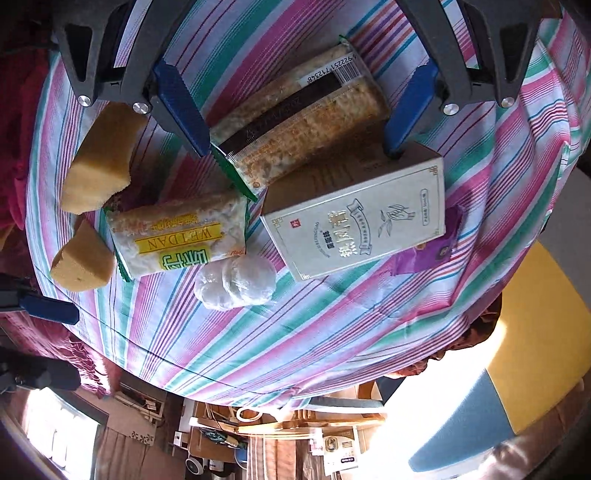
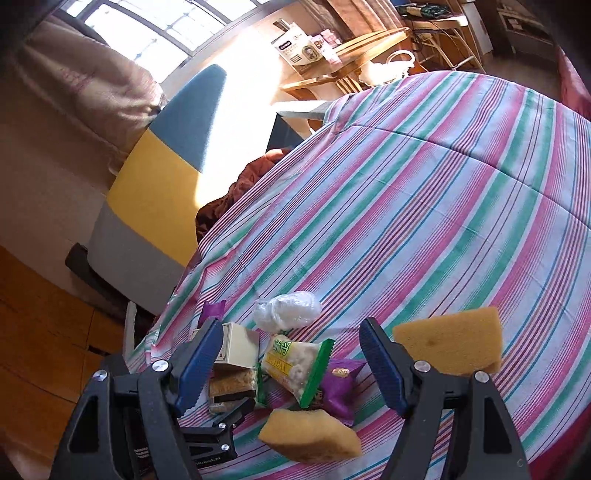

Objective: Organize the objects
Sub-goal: 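Move both tools back to the items left on the cloth, then grasp the cracker packet with the left tool while the right tool grasps the purple snack packet, then carry the cracker packet toward the gold tray with the left tool while the right lifts the purple packet, then lower the cracker packet into the gold tray and open the left tool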

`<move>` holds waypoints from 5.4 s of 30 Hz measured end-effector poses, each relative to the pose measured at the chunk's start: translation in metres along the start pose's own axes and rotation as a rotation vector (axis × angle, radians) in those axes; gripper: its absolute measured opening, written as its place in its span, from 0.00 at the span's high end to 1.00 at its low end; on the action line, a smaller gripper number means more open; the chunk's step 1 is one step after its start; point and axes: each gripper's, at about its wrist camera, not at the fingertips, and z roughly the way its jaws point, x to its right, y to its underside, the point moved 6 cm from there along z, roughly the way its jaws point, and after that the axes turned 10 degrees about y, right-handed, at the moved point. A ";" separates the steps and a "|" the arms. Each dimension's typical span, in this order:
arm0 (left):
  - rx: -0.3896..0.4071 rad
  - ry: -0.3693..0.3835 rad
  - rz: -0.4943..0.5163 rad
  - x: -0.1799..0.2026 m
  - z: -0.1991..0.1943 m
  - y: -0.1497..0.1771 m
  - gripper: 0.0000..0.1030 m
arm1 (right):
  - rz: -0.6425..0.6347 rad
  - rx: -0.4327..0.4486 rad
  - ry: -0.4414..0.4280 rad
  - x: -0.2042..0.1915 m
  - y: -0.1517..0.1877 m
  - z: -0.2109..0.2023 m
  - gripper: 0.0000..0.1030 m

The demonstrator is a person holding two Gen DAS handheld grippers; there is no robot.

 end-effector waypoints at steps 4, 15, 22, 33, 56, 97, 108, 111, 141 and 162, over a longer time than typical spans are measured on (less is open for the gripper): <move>-0.054 0.077 -0.027 0.007 0.010 0.019 0.11 | 0.004 -0.015 0.005 0.001 0.001 0.004 0.25; 0.019 0.181 -0.116 0.037 -0.044 0.051 0.19 | 0.063 0.032 0.008 0.015 -0.008 -0.005 0.25; -0.003 0.105 -0.139 0.030 -0.023 0.027 0.19 | 0.040 0.018 0.011 0.010 -0.006 -0.001 0.25; 0.014 0.022 -0.322 0.024 -0.022 0.065 0.54 | -0.081 -0.014 0.006 -0.010 0.005 0.004 0.25; 0.271 -0.043 -0.483 0.028 -0.155 0.149 0.54 | -0.719 -0.054 0.172 -0.200 0.003 0.105 0.36; 0.379 -0.065 -0.641 0.003 -0.221 0.206 0.54 | -0.986 -0.163 0.049 -0.255 0.096 0.106 0.70; 0.431 -0.370 -0.808 -0.043 -0.289 0.299 0.54 | -1.018 -0.364 0.082 -0.162 0.225 0.077 0.70; 0.425 -0.471 -0.838 -0.048 -0.303 0.323 0.54 | -1.007 -0.338 0.085 -0.151 0.233 0.075 0.70; 0.421 -0.299 -1.024 -0.091 -0.291 0.338 0.54 | -1.016 -0.298 0.055 -0.146 0.231 0.073 0.70; 0.135 -0.474 -1.039 -0.230 -0.216 0.326 0.54 | -1.023 -0.300 0.047 -0.148 0.232 0.072 0.70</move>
